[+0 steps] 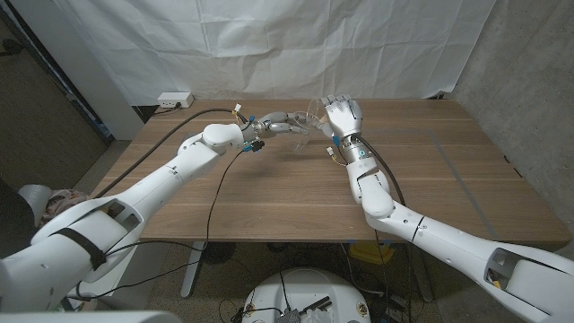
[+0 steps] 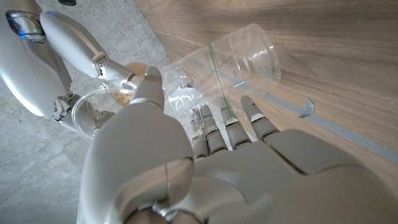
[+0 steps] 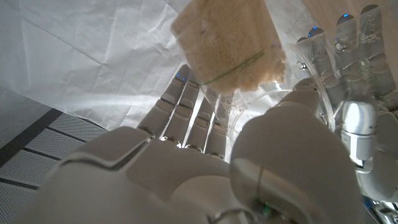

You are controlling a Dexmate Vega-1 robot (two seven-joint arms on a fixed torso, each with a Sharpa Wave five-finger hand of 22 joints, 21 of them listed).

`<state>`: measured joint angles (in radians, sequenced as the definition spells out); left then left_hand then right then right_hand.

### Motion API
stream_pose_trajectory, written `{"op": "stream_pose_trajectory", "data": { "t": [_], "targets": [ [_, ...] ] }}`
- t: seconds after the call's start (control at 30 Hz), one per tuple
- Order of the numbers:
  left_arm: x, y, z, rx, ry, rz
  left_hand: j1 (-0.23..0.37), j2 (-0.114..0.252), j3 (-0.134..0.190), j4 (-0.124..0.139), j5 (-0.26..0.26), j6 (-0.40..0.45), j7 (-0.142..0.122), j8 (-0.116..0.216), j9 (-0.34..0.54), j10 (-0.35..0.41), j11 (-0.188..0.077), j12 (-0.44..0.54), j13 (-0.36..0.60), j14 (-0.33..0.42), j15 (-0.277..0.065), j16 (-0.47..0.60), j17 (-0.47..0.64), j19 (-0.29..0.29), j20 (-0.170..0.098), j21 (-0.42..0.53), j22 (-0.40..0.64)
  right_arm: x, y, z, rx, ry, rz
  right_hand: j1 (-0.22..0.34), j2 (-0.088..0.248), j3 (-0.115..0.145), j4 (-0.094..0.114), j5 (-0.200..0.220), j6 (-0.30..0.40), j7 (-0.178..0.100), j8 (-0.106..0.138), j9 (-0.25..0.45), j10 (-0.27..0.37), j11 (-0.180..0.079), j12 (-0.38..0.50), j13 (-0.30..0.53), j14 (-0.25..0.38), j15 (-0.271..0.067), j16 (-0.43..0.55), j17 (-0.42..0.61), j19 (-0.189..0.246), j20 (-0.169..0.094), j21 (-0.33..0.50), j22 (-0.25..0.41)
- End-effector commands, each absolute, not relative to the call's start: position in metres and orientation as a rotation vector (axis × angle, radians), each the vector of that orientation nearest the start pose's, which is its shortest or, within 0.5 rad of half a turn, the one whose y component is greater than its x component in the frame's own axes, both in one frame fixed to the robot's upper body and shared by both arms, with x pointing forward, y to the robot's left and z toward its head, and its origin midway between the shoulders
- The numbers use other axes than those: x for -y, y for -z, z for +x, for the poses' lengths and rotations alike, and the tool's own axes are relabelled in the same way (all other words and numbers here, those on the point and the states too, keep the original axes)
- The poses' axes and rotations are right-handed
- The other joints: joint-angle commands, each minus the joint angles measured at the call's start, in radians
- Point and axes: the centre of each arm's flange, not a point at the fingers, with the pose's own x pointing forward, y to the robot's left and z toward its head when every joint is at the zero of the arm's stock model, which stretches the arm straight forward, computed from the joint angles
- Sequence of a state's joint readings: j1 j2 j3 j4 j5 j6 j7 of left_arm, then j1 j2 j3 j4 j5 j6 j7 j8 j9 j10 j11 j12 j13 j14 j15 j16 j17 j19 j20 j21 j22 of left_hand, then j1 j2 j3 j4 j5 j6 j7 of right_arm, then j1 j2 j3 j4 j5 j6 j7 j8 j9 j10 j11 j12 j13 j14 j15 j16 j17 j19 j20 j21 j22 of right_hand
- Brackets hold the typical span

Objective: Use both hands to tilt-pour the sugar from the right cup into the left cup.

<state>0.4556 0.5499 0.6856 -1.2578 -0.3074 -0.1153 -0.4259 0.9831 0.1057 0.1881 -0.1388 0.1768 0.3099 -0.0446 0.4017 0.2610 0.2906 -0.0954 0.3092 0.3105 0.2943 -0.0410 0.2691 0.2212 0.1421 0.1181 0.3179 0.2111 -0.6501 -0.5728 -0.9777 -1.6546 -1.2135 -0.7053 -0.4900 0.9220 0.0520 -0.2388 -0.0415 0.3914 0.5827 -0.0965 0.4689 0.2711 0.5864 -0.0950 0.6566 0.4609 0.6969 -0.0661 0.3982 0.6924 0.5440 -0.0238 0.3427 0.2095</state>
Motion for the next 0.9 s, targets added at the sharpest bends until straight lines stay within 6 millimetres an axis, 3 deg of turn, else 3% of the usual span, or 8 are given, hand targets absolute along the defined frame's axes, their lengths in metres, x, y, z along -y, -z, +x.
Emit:
{"op": "stream_pose_trajectory", "data": {
  "t": [0.03,0.7,0.9],
  "targets": [
    [-0.164,-0.058,0.666,0.516,0.682,0.669,-0.012,0.008,0.005,-0.001,0.002,0.01,-0.004,-0.001,0.002,0.009,-0.004,-0.002,0.003,0.009,-0.055,0.0,0.002,0.002,-0.005,0.004,0.002,0.104,-0.031,0.565,1.072,0.757,-1.803,0.002,0.011,-0.01,-0.001,0.007,0.027,-0.016,0.009,0.001,0.008,-0.005,0.006,0.003,0.008,-0.148,0.0,0.004,0.004,-0.003,0.008,-0.001],
    [-0.166,-0.056,0.666,0.512,0.689,0.658,-0.015,0.015,0.007,-0.001,0.002,0.01,0.007,-0.008,0.003,0.01,0.006,-0.006,0.0,0.004,-0.046,-0.002,0.003,-0.001,0.002,0.005,0.002,0.091,-0.042,0.572,1.069,0.805,-2.072,0.0,0.009,-0.035,0.006,0.006,0.026,-0.026,0.013,-0.002,0.007,-0.009,0.005,0.006,0.009,-0.15,-0.021,0.012,-0.012,-0.014,0.003,-0.002],
    [-0.167,-0.057,0.665,0.515,0.687,0.656,-0.017,0.015,0.007,-0.001,0.002,0.01,0.007,-0.011,0.005,0.009,0.004,-0.007,-0.001,0.006,-0.046,-0.002,0.003,-0.001,0.003,0.006,0.002,0.094,-0.042,0.572,1.077,0.796,-2.083,-0.005,0.008,-0.044,0.01,0.005,0.027,-0.027,0.014,-0.001,0.006,-0.013,0.006,0.008,0.009,-0.149,-0.026,0.013,-0.019,-0.017,0.0,-0.002]
  ]
}}
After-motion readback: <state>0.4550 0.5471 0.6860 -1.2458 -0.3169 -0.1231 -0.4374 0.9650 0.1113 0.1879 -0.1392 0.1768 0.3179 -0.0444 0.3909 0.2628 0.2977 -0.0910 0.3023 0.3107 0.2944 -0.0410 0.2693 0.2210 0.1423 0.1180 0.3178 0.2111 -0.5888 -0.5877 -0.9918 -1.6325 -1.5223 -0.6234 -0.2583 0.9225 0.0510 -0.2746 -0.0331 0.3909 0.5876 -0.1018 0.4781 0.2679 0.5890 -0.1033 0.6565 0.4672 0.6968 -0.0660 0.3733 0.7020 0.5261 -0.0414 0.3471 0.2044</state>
